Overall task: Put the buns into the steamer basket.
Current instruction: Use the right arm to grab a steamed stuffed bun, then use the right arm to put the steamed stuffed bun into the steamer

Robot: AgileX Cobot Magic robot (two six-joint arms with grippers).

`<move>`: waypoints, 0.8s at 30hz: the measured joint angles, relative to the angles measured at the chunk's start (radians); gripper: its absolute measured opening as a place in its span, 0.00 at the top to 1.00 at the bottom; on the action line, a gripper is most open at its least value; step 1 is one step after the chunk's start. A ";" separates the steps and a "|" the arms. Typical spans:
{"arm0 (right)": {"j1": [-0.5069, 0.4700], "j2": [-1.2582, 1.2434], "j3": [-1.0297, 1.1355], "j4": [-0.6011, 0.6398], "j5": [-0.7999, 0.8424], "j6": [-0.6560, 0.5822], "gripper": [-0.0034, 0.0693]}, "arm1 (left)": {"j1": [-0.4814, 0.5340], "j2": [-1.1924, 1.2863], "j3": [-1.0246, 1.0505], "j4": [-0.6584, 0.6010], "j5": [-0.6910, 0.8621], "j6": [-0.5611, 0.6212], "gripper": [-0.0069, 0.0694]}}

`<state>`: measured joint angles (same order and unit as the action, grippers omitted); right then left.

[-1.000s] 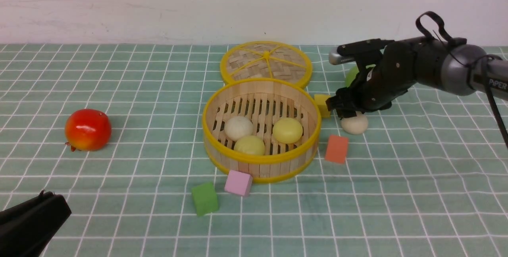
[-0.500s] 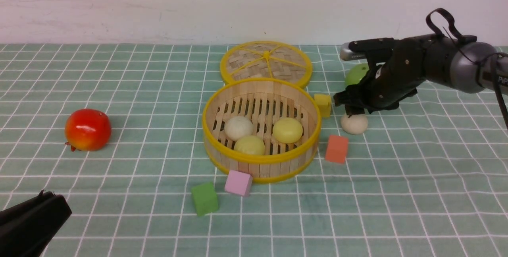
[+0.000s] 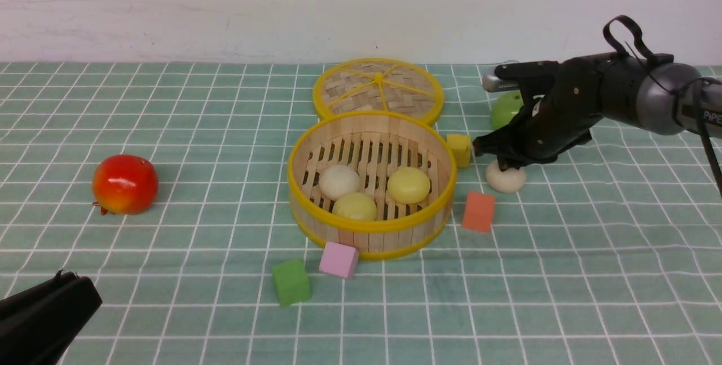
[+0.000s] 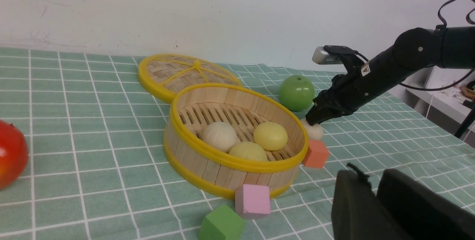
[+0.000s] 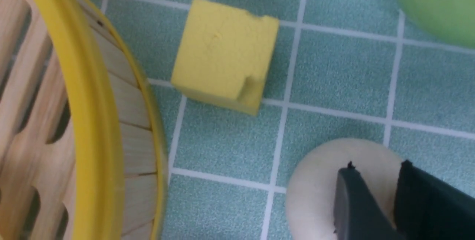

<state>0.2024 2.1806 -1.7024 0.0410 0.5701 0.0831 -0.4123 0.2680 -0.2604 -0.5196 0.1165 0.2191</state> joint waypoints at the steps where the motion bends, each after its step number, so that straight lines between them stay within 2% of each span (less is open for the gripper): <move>1: 0.000 0.001 0.000 0.001 0.000 -0.004 0.71 | 0.000 0.000 0.000 0.000 0.000 0.000 0.78; 3: 0.000 0.003 0.000 0.005 0.006 -0.029 0.74 | 0.000 0.000 0.000 0.000 0.000 0.000 0.78; 6: 0.000 0.002 0.000 0.006 0.009 -0.052 0.82 | 0.000 0.000 0.000 0.000 0.000 0.000 0.78; 7: 0.000 0.000 0.000 0.006 0.009 -0.069 0.90 | 0.000 0.000 0.000 0.000 0.000 0.000 0.78; 9: 0.000 -0.008 0.000 0.006 0.011 -0.083 0.95 | 0.000 0.000 0.000 0.000 0.000 0.000 0.78; 17: 0.018 -0.139 0.000 0.047 0.031 -0.131 0.96 | 0.000 0.000 0.000 0.000 0.000 0.000 0.78; 22: 0.093 -0.218 -0.002 0.205 -0.004 -0.266 0.96 | 0.000 0.000 0.000 0.000 0.000 0.000 0.78; 24: 0.139 -0.207 -0.004 0.315 -0.047 -0.347 0.96 | 0.000 0.000 0.000 0.000 0.000 0.000 0.78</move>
<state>0.3417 1.9732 -1.7067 0.3562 0.5232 -0.2634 -0.4123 0.2680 -0.2604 -0.5196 0.1165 0.2191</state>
